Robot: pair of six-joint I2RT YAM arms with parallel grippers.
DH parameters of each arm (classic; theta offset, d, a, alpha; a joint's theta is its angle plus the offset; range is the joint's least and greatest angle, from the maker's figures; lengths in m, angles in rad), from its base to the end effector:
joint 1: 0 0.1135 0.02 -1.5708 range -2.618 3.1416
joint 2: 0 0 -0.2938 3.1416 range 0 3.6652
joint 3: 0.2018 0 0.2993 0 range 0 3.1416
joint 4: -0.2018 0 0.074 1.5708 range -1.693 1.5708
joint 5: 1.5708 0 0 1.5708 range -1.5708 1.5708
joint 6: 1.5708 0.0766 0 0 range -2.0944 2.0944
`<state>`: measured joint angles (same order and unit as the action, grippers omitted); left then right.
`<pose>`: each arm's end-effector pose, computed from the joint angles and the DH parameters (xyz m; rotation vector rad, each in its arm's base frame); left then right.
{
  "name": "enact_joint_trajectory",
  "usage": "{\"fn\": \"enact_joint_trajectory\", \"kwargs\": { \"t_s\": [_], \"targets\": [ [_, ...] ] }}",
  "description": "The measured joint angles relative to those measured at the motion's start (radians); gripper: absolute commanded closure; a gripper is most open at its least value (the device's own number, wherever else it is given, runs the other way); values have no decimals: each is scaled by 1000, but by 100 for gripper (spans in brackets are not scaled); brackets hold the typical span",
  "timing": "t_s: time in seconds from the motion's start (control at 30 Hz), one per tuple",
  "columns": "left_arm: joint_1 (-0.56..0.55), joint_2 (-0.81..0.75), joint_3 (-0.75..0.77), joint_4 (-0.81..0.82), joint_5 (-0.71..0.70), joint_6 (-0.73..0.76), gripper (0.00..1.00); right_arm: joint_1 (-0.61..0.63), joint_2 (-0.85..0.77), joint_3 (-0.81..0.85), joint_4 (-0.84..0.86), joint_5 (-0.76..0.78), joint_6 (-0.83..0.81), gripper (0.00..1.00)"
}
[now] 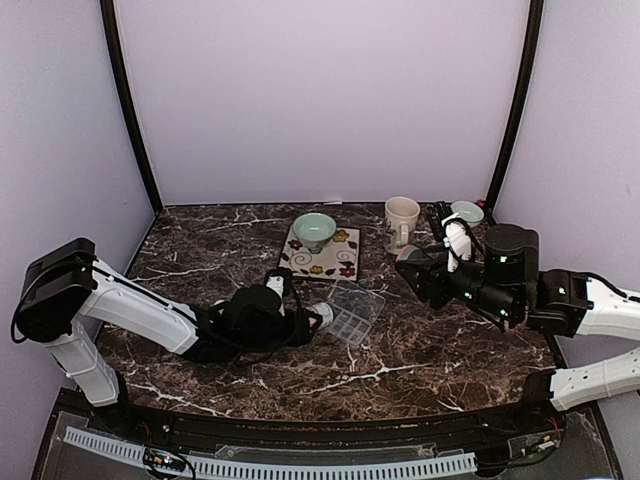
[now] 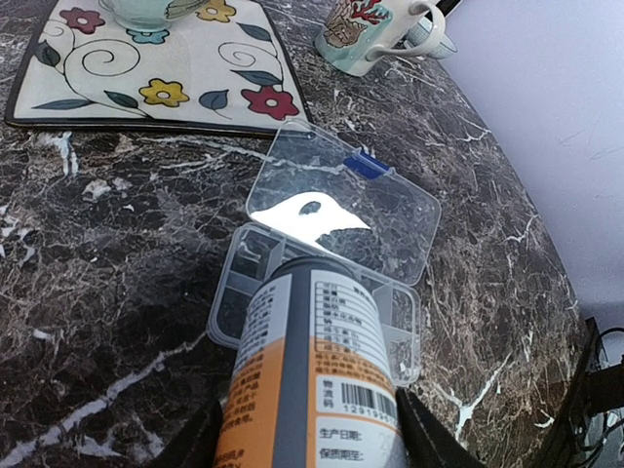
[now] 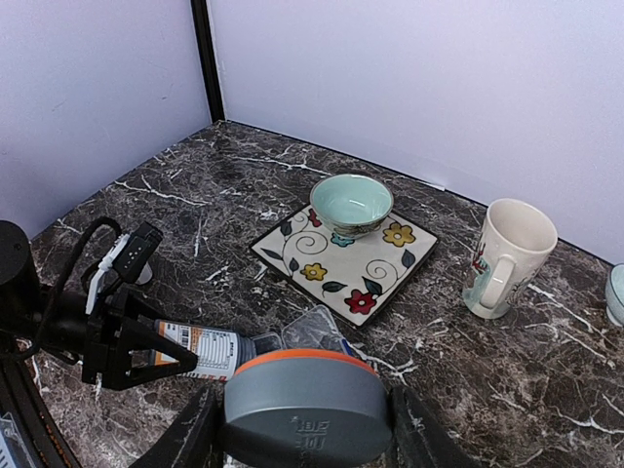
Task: Sort the pills into containers
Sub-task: Pour the pill into the compartment of the pill container.
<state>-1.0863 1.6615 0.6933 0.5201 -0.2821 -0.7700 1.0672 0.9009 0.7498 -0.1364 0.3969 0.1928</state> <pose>0.2030 -0.3398 0.1346 0.1462 2.1127 -0.8823 0.1587 0.2267 0.3180 -0.5302 1.7895 0.5125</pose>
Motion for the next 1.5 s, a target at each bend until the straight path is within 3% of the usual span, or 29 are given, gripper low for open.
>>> {"fn": "enact_joint_trajectory", "kwargs": {
  "t_s": [1.5],
  "targets": [
    [-5, 26, 64, -82, -22, -1, 100, 0, 4, 0, -18, 0, 3, 83]
  ]
}}
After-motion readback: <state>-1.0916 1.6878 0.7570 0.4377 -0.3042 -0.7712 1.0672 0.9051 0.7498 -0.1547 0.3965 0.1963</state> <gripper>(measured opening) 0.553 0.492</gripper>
